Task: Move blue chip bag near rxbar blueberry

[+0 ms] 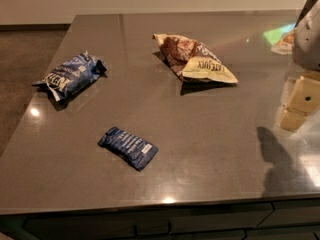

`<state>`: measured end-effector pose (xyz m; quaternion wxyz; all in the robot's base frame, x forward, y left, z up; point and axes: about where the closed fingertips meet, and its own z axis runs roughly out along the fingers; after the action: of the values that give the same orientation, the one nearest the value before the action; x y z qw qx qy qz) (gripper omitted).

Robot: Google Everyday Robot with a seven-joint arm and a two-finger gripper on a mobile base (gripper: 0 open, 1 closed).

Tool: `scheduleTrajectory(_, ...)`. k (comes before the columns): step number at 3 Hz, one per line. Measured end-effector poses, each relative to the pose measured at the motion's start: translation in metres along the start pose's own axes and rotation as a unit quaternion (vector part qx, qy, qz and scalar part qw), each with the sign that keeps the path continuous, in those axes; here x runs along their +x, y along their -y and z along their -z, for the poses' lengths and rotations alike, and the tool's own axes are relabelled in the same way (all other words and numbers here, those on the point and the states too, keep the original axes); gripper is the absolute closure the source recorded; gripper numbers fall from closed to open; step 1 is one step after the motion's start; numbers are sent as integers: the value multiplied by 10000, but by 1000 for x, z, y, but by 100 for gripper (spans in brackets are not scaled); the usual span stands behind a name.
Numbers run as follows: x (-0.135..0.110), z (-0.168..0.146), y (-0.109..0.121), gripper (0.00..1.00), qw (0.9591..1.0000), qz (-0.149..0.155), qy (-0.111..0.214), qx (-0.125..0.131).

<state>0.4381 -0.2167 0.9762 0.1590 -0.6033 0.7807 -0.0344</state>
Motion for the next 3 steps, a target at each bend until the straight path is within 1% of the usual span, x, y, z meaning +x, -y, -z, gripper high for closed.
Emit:
scheduleTrajectory(1, 0, 0, 0, 0, 10000, 0, 0, 0)
scheduleTrajectory(2, -21, -2, 9, 0, 9996, 61, 258, -21)
scheduleTrajectory(3, -60, -9, 23, 0, 9979, 238, 600, -11)
